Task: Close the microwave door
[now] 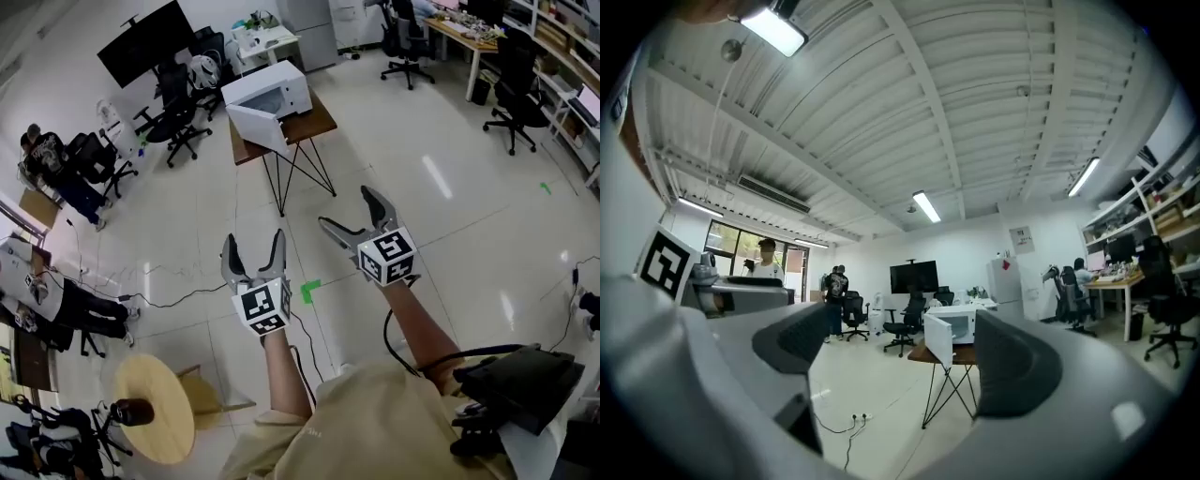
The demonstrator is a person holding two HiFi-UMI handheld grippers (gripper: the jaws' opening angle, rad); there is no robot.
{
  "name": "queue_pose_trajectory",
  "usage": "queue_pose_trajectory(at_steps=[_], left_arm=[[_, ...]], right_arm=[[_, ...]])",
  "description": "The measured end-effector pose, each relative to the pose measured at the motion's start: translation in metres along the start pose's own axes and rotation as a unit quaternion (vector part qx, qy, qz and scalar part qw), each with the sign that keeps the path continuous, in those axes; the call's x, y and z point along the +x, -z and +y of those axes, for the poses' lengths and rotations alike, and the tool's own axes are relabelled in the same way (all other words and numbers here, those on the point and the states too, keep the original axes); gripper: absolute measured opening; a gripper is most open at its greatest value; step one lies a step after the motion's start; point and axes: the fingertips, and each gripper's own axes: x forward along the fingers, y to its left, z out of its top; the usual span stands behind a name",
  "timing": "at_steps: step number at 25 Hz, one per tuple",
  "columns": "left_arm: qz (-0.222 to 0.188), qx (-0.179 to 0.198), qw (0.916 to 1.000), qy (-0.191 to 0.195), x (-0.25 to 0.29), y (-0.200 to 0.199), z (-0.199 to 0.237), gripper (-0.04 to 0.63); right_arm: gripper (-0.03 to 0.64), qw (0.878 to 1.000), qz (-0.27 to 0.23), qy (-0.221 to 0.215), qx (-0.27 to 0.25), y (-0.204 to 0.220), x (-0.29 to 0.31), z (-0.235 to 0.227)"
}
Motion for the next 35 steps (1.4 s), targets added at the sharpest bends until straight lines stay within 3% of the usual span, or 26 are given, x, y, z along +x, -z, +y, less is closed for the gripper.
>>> queue_pose_trajectory(at_steps=[6, 9, 11, 15, 17, 23, 28, 35], left_arm=[[-0.006, -0.044, 0.999, 0.004, 0.017, 0.014, 0.064, 0.413], [0.0, -0.067, 0.9978, -0.002, 0.035, -0.007, 0.096, 0.413], [-0.002, -0.069, 0.9976, -0.001, 0.053, -0.023, 0.075, 0.413], [-0.008, -0.06, 0.9981, 0.008, 0.103, -0.038, -0.018, 0.413], [-0.014, -0.061, 0.998, 0.008, 0.138, -0.035, -0.043, 0.413], [-0.008, -0.054, 0.9984, -0.017, 0.225, 0.064, -0.052, 0.413], [0.012, -0.024, 0.9994, -0.022, 0.283, 0.117, -0.059, 0.413], [0.016, -0.026, 0.9991, -0.03, 0.358, 0.188, 0.009, 0.413]], right_arm=[[0.483, 0.999, 0.034, -0.016, -0.012, 0.034, 0.045, 0.034], [0.483, 0.998, 0.044, -0.03, -0.013, 0.02, 0.087, 0.044], [0.483, 0.998, 0.041, -0.037, -0.014, 0.003, 0.087, 0.021], [0.483, 0.999, 0.001, -0.041, -0.013, -0.04, 0.046, -0.075], [0.483, 0.999, -0.023, -0.036, -0.016, -0.055, 0.044, -0.122], [0.483, 0.998, -0.047, -0.039, -0.017, 0.014, 0.095, -0.221], [0.482, 0.997, -0.054, -0.045, 0.011, 0.055, 0.139, -0.282], [0.482, 0.996, -0.042, -0.076, 0.014, 0.127, 0.252, -0.289]])
